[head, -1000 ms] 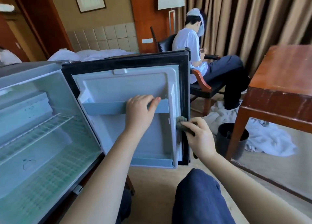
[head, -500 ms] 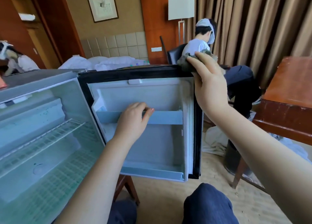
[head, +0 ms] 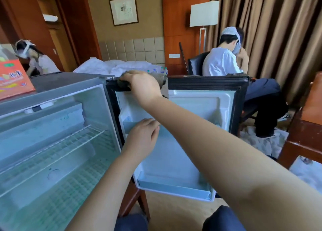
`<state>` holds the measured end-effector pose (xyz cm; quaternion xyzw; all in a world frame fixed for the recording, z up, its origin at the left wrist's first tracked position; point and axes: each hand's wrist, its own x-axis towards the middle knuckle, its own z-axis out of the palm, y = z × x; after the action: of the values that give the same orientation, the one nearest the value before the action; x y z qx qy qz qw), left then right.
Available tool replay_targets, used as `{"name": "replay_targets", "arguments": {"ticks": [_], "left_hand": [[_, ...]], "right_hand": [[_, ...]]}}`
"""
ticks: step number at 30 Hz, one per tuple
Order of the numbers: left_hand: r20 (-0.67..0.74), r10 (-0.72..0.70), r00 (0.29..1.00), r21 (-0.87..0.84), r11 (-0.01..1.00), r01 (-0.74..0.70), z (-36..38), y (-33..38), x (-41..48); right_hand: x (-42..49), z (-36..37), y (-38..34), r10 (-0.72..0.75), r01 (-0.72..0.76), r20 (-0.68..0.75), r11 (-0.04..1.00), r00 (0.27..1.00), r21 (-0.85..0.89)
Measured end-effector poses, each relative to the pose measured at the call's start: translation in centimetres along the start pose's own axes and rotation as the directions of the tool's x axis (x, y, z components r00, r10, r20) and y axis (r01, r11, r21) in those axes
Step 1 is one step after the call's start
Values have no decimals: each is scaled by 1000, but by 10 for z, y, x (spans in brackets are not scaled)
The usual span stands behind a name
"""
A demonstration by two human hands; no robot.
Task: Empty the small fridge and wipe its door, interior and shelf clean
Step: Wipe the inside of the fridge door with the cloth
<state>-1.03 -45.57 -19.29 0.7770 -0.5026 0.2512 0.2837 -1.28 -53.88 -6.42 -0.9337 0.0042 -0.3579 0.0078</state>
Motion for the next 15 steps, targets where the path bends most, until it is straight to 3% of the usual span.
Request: {"name": "replay_targets", "arguments": {"ticks": [4,11,15], "left_hand": [[-4,-16,1000,-19,1000,16,-11,-25,-7],[1,-20,1000,169,985,20,-15,-40,-15],[-109,-84,991,111,989,96,0,-25,-9]], "right_hand": [[-23,-18,33,8,-8,-13,1000,1000,9],[-84,-47,110,161,-133,-304,985,939,111],[-45,-16,81,150,-101,-241,973,959,206]]}}
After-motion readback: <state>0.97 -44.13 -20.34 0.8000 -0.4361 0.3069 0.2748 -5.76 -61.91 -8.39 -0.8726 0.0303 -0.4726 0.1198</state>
